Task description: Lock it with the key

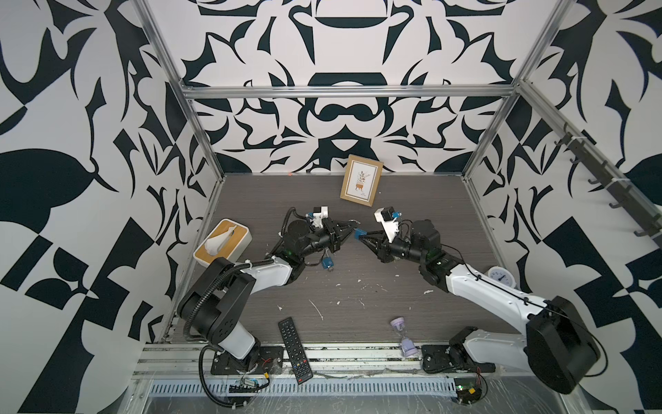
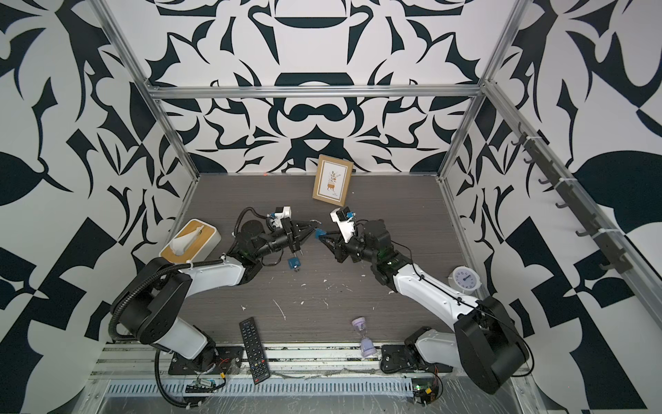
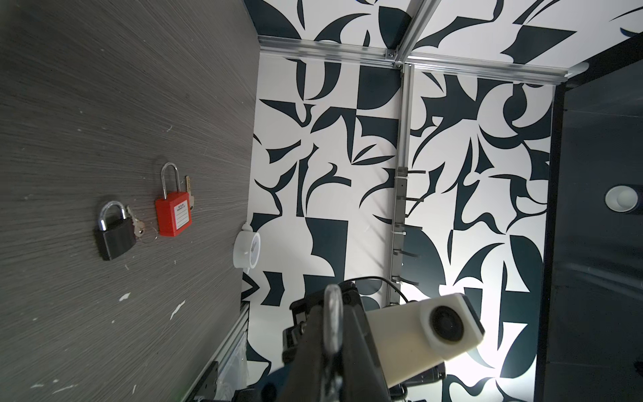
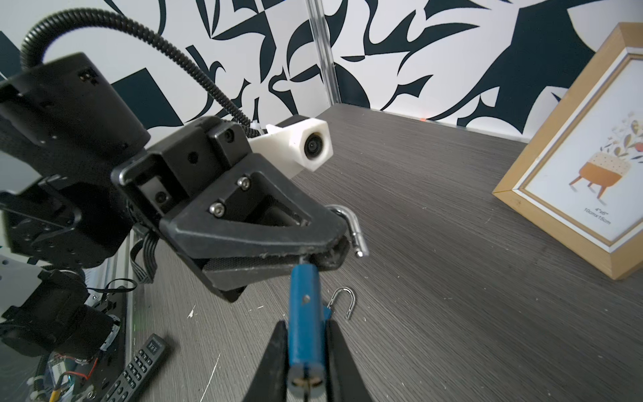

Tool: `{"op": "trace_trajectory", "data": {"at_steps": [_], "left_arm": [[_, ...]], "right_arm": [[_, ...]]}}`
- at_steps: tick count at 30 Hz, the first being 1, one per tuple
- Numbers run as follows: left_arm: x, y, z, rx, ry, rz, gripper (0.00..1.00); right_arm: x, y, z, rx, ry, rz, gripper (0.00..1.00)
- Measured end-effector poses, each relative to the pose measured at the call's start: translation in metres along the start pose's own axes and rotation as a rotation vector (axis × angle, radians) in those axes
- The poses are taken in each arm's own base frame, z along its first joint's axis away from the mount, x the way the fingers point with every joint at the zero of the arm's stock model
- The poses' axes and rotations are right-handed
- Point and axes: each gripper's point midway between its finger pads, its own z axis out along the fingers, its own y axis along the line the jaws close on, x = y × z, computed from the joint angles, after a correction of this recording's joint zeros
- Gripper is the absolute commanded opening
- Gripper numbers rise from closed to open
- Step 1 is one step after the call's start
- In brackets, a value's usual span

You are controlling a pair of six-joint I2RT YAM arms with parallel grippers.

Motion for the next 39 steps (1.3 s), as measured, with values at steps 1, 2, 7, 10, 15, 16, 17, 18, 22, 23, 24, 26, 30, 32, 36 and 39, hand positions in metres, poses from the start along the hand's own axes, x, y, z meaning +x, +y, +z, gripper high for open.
{"op": "trace_trajectory", "data": {"at_steps": [1, 2, 7, 10, 15, 16, 17, 18, 22, 23, 24, 26, 30, 32, 36, 39], "left_arm": [[0.0, 0.0, 0.001, 0.002, 0.002, 0.006, 0.58], [0.0, 0.001, 0.001, 0.003, 0.008, 0.014, 0.82], [-0.011, -0.001, -0.006, 0.003, 0.01, 0.129, 0.99], [-0.031, -0.005, -0.016, 0.007, -0.007, 0.253, 0.99], [-0.056, -0.009, -0.016, 0.031, 0.022, 0.447, 0.99], [-0.057, -0.008, -0.015, 0.04, 0.034, 0.475, 1.0], [-0.056, -0.005, -0.014, 0.05, 0.048, 0.498, 0.99], [-0.054, -0.001, -0.012, 0.058, 0.066, 0.515, 1.0], [-0.044, 0.011, -0.008, 0.074, 0.127, 0.547, 0.93], [-0.039, 0.011, -0.007, 0.081, 0.145, 0.558, 0.91], [-0.034, 0.01, -0.006, 0.09, 0.161, 0.567, 0.9], [-0.025, 0.007, -0.004, 0.11, 0.189, 0.587, 0.88], [-0.013, 0.006, -0.004, 0.124, 0.228, 0.604, 0.86], [-0.008, 0.006, -0.005, 0.126, 0.241, 0.608, 0.8], [-0.001, 0.008, -0.006, 0.128, 0.259, 0.61, 0.74], [0.002, 0.009, -0.006, 0.125, 0.267, 0.606, 0.69]], "right_arm": [[0.001, -0.001, 0.0, 0.008, 0.002, 0.01, 0.0], [0.002, -0.005, 0.0, 0.025, 0.006, 0.024, 0.0], [0.014, -0.026, -0.006, 0.123, 0.088, 0.168, 0.0], [0.015, -0.033, -0.012, 0.175, 0.145, 0.293, 0.0], [0.01, -0.03, -0.021, 0.15, 0.184, 0.537, 0.0], [0.012, -0.027, -0.023, 0.13, 0.197, 0.597, 0.0], [0.014, -0.025, -0.024, 0.113, 0.205, 0.649, 0.0], [0.015, -0.023, -0.025, 0.096, 0.212, 0.695, 0.0], [0.02, -0.01, -0.027, 0.031, 0.241, 0.83, 0.0], [0.02, -0.007, -0.028, 0.015, 0.246, 0.854, 0.0], [0.018, -0.005, -0.028, -0.001, 0.247, 0.872, 0.0], [0.016, -0.002, -0.027, -0.028, 0.244, 0.9, 0.0], [0.015, 0.001, -0.021, -0.091, 0.23, 0.959, 0.0], [0.018, -0.001, -0.017, -0.108, 0.234, 0.991, 0.0], [0.022, -0.004, -0.011, -0.119, 0.24, 1.034, 0.0], [0.017, -0.005, -0.013, -0.129, 0.226, 1.026, 0.0]]}}
